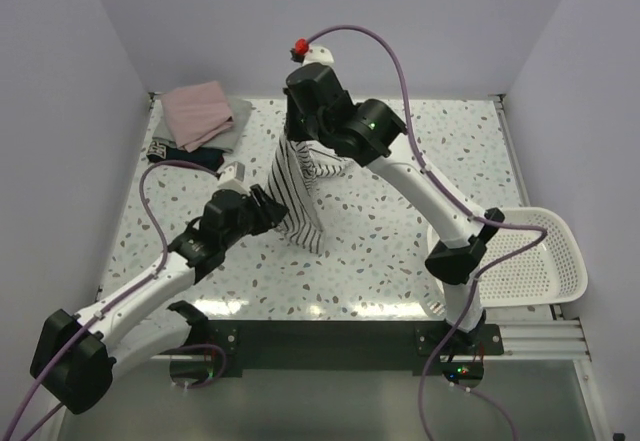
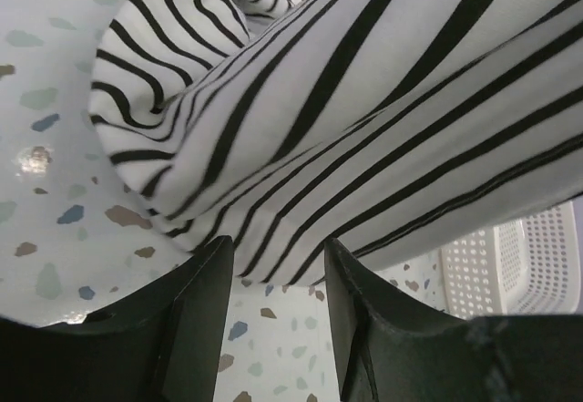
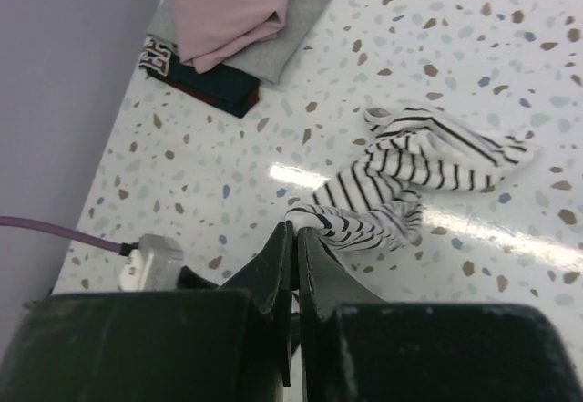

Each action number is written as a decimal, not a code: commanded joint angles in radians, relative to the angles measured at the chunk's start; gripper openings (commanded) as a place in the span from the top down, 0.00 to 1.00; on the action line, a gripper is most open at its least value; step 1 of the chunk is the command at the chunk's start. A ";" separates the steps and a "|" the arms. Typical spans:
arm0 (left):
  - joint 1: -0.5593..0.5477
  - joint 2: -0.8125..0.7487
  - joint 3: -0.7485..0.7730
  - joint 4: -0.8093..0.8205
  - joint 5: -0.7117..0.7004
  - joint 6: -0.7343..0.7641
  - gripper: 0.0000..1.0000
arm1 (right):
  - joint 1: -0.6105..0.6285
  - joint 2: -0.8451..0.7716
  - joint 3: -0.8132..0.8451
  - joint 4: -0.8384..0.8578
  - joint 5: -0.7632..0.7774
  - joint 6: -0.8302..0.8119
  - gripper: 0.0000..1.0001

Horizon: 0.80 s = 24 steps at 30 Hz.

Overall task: Fold and stack the tank tops
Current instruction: Flatten the tank top out

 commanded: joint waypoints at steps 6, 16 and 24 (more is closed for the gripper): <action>0.033 0.024 0.103 -0.163 -0.100 0.006 0.50 | -0.172 -0.196 -0.365 -0.008 0.161 -0.007 1.00; 0.033 0.073 0.040 -0.235 -0.158 -0.047 0.55 | -0.243 -0.551 -1.212 0.215 0.140 0.108 1.00; 0.031 0.153 -0.022 -0.192 -0.096 -0.059 0.65 | -0.244 -0.541 -1.313 0.212 0.184 0.140 1.00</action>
